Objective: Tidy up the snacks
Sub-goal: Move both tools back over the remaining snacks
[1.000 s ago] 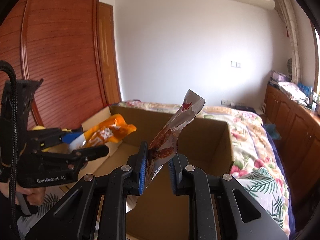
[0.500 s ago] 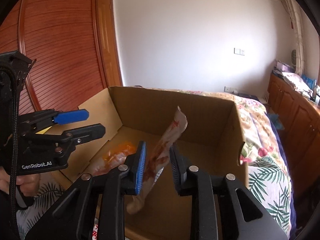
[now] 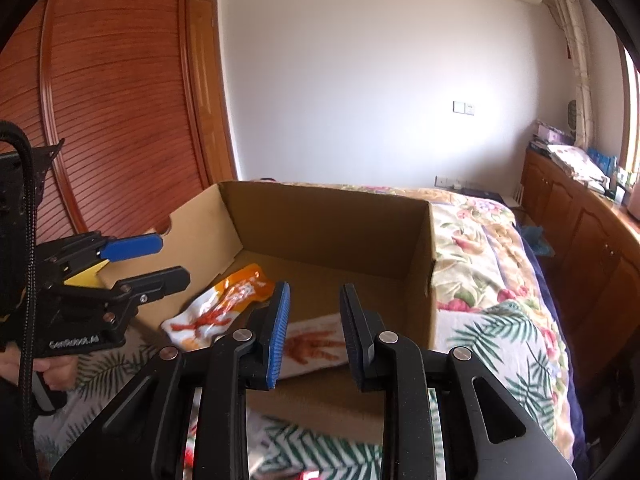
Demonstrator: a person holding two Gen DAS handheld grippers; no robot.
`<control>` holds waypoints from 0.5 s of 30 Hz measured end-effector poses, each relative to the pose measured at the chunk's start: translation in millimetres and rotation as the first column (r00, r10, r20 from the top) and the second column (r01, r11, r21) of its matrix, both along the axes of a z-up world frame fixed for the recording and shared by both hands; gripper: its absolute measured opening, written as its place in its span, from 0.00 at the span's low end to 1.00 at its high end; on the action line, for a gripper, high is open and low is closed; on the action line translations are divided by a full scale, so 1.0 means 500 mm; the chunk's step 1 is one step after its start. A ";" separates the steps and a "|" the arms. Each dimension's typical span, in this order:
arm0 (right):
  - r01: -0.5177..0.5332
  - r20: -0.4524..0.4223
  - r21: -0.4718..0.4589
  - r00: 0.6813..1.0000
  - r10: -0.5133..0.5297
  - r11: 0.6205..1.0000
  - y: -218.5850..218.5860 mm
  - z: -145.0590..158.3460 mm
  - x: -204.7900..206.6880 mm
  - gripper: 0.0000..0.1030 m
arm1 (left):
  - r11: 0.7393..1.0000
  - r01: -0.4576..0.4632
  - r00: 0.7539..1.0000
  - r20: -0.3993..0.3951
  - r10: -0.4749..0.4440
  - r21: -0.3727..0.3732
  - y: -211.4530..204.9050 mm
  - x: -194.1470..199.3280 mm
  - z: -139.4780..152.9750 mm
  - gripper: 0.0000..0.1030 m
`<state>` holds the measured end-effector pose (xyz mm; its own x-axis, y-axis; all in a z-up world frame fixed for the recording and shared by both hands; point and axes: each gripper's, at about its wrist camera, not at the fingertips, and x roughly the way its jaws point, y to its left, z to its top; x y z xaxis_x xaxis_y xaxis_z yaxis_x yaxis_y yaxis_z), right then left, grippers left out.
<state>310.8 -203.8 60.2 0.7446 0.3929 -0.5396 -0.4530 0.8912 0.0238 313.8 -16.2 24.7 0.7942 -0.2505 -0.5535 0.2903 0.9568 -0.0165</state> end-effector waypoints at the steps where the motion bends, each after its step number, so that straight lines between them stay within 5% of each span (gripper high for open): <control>1: 0.000 0.001 0.000 1.000 0.000 1.000 -0.003 0.002 -0.010 0.24 | 1.000 0.001 1.000 -0.001 -0.001 0.000 -0.001 -0.010 0.003 0.59; 15: 0.058 -0.093 0.017 0.994 -0.056 0.998 -0.079 -0.077 -0.159 0.30 | 0.999 0.031 0.999 -0.023 -0.031 -0.012 -0.001 -0.167 -0.016 0.70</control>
<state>231.3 -243.4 21.6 0.7133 0.3627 -0.5997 -0.3969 0.9143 0.0808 230.4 -16.9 16.8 0.7726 -0.2815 -0.5690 0.3195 0.9470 -0.0347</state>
